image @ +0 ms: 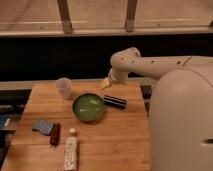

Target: Pick up the ceramic cup

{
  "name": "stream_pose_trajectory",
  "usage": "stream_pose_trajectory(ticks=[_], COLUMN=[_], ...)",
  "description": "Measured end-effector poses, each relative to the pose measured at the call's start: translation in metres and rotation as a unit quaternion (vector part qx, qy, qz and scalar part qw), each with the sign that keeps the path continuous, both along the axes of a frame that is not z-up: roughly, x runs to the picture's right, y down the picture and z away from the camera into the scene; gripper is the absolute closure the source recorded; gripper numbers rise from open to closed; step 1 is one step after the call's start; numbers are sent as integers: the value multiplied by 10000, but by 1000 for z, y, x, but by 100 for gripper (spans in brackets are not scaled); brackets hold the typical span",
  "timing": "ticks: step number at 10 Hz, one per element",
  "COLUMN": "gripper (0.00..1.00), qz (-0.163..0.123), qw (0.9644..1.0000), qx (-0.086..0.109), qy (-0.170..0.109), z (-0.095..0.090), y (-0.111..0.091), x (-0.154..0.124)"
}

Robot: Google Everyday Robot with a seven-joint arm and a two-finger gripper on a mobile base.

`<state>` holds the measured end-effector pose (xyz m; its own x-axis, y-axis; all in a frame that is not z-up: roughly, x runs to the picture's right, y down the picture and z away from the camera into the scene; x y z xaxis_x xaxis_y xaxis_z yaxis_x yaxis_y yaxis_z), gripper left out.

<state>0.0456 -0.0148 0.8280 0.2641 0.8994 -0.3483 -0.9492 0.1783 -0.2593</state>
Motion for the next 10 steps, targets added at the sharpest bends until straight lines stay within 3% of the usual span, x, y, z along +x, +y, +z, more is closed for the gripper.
stream_pose_trajectory(ticks=[7, 10], gripper=[20, 20], qz=[6, -145], qw=[10000, 9993], qx=[22, 264], qy=[-16, -216], z=[0, -7], y=[-1, -27], x=[0, -19])
